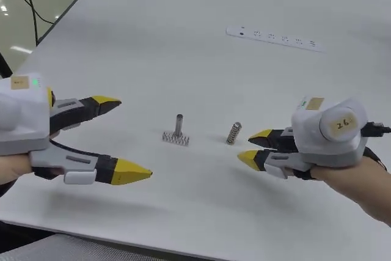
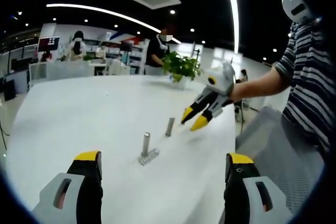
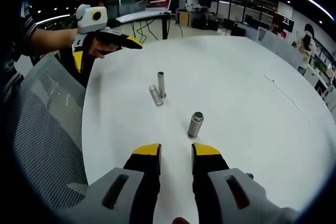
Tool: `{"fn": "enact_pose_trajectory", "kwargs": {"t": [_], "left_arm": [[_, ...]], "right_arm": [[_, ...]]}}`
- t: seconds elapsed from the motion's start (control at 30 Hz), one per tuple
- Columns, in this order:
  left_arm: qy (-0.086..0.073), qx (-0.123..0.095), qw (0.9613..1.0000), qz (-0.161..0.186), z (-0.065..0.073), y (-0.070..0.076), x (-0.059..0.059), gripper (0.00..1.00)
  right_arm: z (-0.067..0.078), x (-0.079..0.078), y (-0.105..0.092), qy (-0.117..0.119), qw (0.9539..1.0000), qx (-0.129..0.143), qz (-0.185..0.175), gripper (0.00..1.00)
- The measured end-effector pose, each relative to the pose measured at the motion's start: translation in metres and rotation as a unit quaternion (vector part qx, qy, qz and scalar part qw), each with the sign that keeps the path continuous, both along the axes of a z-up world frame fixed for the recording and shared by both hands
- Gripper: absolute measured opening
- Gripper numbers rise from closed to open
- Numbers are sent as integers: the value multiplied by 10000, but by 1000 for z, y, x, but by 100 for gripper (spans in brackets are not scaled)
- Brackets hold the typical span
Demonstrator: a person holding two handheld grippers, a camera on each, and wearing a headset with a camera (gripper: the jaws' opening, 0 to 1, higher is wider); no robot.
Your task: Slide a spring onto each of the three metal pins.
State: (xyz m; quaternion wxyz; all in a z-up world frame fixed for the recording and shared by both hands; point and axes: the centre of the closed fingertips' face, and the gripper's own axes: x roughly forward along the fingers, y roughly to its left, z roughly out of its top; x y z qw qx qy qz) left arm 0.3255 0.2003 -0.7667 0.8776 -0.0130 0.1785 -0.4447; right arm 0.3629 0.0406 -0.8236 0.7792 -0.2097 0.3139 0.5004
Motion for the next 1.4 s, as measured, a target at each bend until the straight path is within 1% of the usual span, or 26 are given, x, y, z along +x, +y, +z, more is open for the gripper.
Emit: {"fn": "enact_pose_trajectory", "kwargs": {"t": [0.17, 0.33, 0.57, 0.63, 0.8, 0.97, 1.1, 1.27, 1.4], "left_arm": [[20, -2, 10000, -17, -1, -1, 0, 95], [35, -9, 10000, 11, -3, 1, -1, 95], [34, 27, 10000, -14, -4, 2, -3, 95], [37, 25, 10000, -12, -4, 2, -3, 95], [41, 44, 10000, -14, -5, 3, -4, 95], [44, 51, 10000, -11, -5, 5, -5, 95], [46, 55, 10000, -10, -5, 5, -5, 95], [40, 57, 10000, -5, -5, 5, -5, 95], [51, 60, 10000, -10, -5, 5, -6, 95]], "right_arm": [[-1, -6, 0, -8, 10000, -20, 45, 19], [0, -10, 7, -32, 9999, -7, 124, 19], [8, -14, 31, -171, 9988, -4, 450, 19], [10, -14, 41, -220, 9982, 17, 567, 19], [14, -14, 64, -353, 9955, -30, 877, 19], [16, -13, 79, -470, 9925, -116, 1120, 19], [17, -11, 88, -509, 9909, -119, 1240, 19], [12, -6, 93, -556, 9892, -210, 1337, 19], [7, 0, 97, -537, 9890, -255, 1354, 19]]}}
